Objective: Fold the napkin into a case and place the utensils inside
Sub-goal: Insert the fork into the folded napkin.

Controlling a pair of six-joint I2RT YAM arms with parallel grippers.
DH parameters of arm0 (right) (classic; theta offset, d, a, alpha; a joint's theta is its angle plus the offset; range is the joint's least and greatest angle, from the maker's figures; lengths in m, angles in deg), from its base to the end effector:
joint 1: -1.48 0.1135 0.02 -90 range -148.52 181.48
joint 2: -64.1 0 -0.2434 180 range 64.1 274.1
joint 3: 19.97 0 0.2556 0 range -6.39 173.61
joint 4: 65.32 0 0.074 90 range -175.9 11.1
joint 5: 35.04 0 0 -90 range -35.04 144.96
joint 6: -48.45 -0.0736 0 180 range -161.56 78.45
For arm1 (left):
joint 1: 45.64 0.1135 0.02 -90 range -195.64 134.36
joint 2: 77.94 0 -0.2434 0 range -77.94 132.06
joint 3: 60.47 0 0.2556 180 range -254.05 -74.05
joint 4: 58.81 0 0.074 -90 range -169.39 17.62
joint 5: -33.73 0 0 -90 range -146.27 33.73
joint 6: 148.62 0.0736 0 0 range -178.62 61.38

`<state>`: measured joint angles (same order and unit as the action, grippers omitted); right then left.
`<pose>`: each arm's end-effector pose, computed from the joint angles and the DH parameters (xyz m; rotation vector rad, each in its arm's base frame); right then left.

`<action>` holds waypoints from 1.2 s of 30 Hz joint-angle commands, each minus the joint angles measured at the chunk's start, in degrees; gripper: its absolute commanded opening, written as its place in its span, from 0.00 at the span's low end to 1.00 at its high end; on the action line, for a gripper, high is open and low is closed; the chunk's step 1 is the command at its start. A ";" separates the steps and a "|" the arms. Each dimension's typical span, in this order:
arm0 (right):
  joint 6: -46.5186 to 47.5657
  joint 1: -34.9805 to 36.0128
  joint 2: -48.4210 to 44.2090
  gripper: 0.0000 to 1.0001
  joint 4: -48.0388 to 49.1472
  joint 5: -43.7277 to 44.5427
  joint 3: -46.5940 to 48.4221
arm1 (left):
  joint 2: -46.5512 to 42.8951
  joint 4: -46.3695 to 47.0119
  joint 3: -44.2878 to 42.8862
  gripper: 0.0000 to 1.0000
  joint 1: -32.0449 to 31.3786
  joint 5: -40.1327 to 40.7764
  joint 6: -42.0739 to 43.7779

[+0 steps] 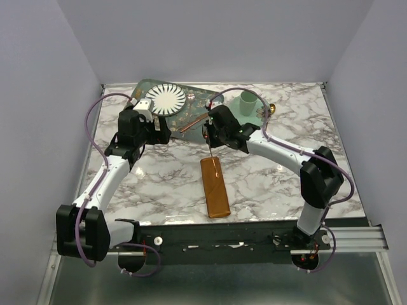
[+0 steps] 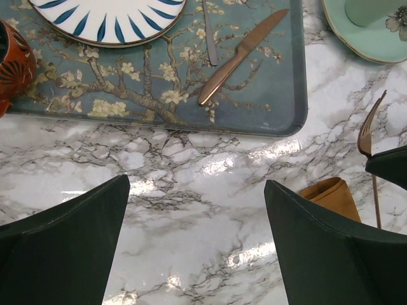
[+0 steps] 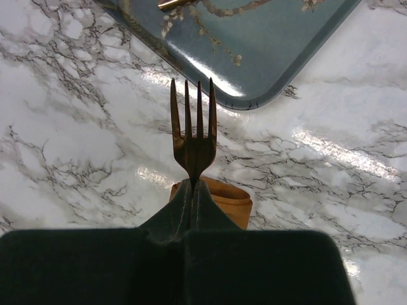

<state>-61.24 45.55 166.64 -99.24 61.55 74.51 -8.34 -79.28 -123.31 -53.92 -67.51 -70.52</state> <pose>0.3186 0.2967 0.2169 -0.4349 2.2968 0.4355 0.3136 -0.0601 0.2447 0.0585 2.0614 -0.4194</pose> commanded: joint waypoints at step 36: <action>-7.74 5.32 0.29 0.01 2.50 10.46 -8.48 | -8.61 1.01 6.54 0.99 -0.16 0.17 2.06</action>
<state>-67.23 50.25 168.67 -93.90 70.99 66.54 -15.33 -78.56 -117.60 -54.00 -67.47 -69.23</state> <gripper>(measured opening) 0.013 0.985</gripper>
